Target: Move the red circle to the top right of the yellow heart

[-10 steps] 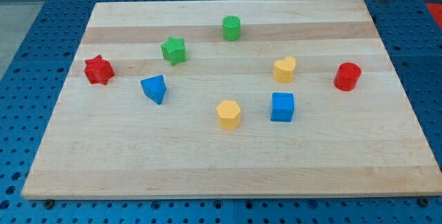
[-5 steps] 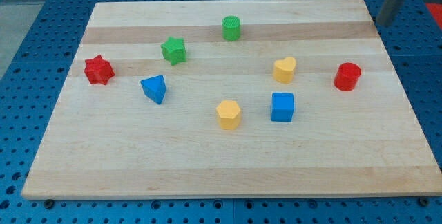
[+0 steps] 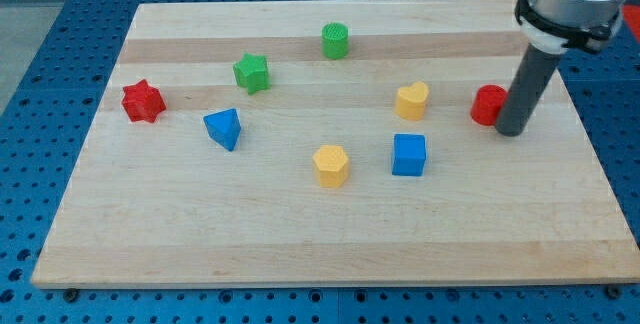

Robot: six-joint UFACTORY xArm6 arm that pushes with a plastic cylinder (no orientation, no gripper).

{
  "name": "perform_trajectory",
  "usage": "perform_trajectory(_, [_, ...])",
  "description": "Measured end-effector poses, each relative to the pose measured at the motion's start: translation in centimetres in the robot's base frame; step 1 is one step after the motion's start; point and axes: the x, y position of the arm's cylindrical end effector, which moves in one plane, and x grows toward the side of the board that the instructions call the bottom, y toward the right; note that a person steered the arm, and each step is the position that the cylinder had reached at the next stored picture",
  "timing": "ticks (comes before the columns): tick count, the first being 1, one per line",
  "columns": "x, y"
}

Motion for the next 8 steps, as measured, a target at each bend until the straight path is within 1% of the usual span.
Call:
perform_trajectory(1, [-3.9,0.1])
perform_trajectory(2, [-4.7,0.1])
perform_trajectory(3, [-3.3,0.1])
perform_trajectory(4, [-3.4,-1.4])
perform_trajectory(5, [-6.3,-1.8])
perform_trajectory(6, [-10.4,-1.4])
perform_trajectory(7, [-9.9,-1.4])
perform_trajectory(8, [-7.8,-1.5])
